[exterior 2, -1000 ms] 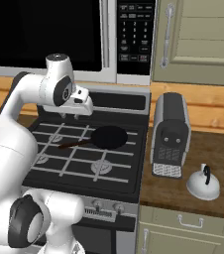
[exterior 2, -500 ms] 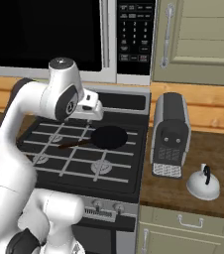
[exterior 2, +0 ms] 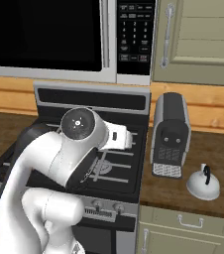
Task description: Pick the kettle from the counter and place it on a stove burner. Then turn the burner on.
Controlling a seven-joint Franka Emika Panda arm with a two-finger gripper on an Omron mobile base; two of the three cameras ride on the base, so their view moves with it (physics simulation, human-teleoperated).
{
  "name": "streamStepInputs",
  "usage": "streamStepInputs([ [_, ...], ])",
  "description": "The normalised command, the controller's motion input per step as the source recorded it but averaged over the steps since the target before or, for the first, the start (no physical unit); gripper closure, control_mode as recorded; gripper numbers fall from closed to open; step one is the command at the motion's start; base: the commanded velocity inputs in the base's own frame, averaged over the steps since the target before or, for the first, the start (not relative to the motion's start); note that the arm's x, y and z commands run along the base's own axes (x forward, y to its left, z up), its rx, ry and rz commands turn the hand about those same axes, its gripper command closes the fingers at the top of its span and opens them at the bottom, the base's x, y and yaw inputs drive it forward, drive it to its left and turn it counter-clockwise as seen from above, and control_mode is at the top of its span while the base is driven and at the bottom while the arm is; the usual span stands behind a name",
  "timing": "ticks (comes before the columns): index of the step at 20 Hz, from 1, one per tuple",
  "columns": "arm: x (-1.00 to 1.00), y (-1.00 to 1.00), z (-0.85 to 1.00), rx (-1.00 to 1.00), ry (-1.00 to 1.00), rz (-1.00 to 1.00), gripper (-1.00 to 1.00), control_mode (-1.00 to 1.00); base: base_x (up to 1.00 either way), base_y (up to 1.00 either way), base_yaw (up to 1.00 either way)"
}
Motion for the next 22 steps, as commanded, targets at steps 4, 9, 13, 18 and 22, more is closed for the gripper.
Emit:
streamStepInputs([
  [4,-0.93,-1.0,0.46,-0.04,-0.09,-0.05,-1.0,-1.0,0.0,0.0,0.0],
  [9,-0.22,-1.0,0.39,-0.04,0.0,-0.03,-1.0,-1.0,0.0,0.0,0.0],
  [13,0.16,-1.0,0.2,0.0,0.0,0.0,-1.0,-1.0,0.0,0.0,0.0],
  [18,0.57,-1.0,-0.31,0.0,0.14,0.06,-1.0,-1.0,0.0,0.0,0.0],
  [22,0.94,-1.0,-0.95,-0.01,0.34,0.12,-1.0,-1.0,0.0,0.0,0.0],
])
